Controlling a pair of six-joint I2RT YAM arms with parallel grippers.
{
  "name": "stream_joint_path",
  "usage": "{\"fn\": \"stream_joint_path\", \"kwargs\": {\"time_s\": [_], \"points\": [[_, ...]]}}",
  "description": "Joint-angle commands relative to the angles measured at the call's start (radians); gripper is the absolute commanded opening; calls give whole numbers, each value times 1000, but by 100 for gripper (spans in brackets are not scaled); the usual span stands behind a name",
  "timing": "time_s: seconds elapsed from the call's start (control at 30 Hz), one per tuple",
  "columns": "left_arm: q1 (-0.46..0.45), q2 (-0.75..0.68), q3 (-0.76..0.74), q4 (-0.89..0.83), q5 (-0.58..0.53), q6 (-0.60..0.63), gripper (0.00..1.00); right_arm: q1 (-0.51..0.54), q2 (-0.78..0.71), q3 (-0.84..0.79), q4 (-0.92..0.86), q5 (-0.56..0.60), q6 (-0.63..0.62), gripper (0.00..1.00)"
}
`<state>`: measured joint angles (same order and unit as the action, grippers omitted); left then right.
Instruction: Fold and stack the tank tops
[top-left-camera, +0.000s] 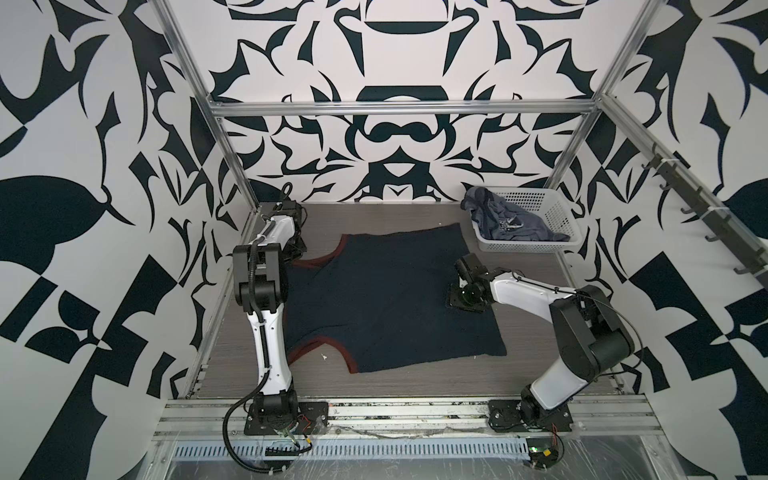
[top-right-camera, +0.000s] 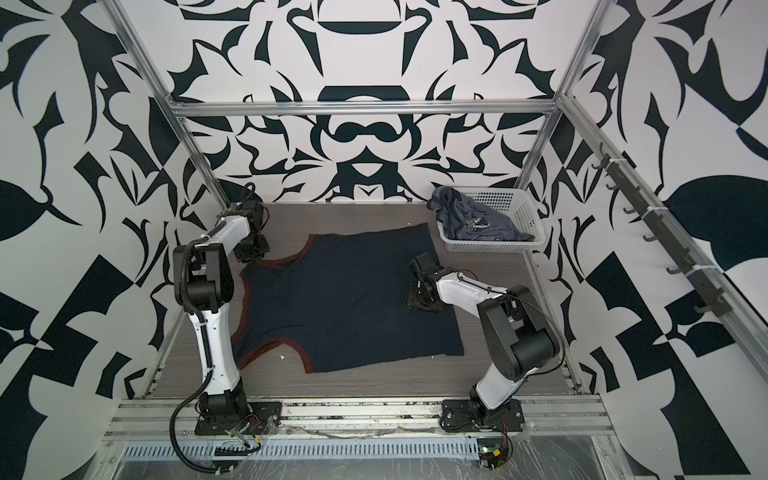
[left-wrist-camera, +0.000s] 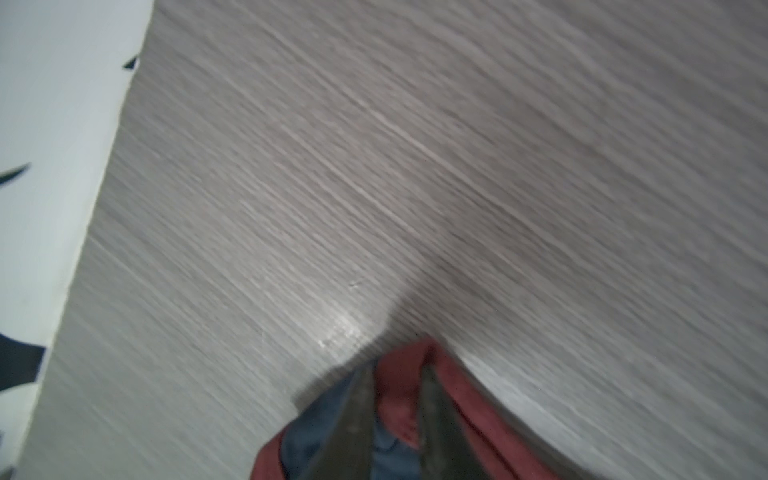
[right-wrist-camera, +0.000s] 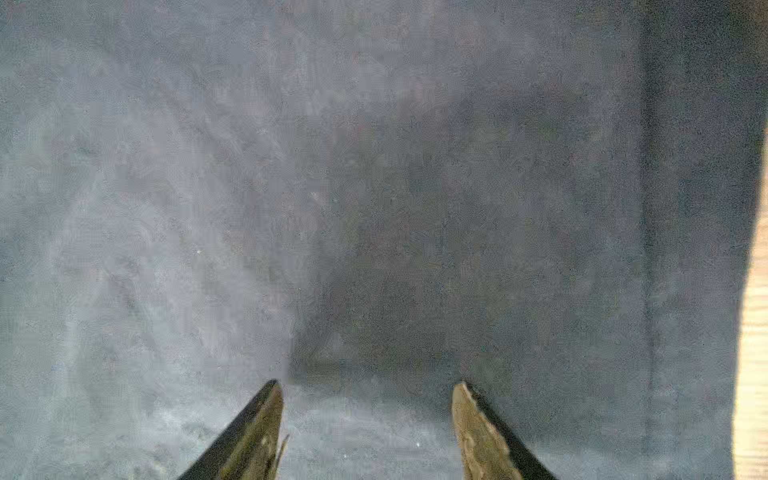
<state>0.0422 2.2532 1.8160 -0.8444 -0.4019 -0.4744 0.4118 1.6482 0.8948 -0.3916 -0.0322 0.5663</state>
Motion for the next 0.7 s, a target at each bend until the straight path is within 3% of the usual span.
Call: {"fn": "stream_joint_path", "kwargs": {"time_s": [0.0,0.13,0.47,0.57,0.67], "points": [[26,-15,-14,5,-21,-14,12,-7,68,-45,-6,-20,-6,70],[58,-35,-38,25,10,-22,4,-7,64,-44,-9,-16,-6,70],[125,-51,-36,84,102,-51,4,-6,68,-39,-21,-6,-8,70],[127,-50,-23,67,105,-53,15,-7,52,-30,-32,-6,-12,70],[127,-72,-6,22,101,-62,38,-7,21,-3,-52,-10,-26,70]]}}
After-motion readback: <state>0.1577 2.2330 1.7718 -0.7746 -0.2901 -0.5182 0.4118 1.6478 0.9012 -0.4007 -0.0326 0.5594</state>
